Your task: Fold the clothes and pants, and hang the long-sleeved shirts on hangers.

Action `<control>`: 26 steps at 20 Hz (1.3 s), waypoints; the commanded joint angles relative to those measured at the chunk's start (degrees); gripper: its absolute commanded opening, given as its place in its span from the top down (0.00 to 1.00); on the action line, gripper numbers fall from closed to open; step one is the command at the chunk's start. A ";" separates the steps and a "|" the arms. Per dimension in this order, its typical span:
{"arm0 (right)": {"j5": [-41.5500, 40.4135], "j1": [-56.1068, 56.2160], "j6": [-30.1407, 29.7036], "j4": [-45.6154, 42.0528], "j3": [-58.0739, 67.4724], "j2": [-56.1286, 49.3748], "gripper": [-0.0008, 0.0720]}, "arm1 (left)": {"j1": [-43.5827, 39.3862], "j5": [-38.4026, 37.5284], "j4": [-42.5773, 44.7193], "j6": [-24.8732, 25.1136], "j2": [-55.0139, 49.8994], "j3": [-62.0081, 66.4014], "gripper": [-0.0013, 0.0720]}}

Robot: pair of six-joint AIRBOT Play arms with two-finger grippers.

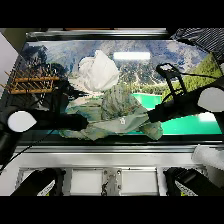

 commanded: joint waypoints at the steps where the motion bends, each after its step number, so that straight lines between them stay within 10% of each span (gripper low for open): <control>1: -7.28 -1.07 0.92 1.70 -2.93 -1.99 0.97 | 1.49 10.56 0.35 1.55 -6.21 -2.43 0.97; 22: -8.74 0.28 4.28 -2.05 -2.97 -7.50 0.97 | 1.57 9.55 0.52 6.78 -16.11 2.99 0.97; 23: -8.72 0.28 4.28 -2.05 -2.97 -7.50 0.97 | 1.57 9.27 0.28 7.76 -16.11 3.02 0.89; 25: -8.72 0.28 4.28 -2.03 -2.97 -7.48 0.97 | 1.57 8.70 -0.09 7.89 -16.09 3.04 0.07; 26: -8.72 0.28 4.28 -2.03 -2.97 -7.48 0.97 | 1.57 8.15 -0.07 7.91 -16.00 3.04 0.04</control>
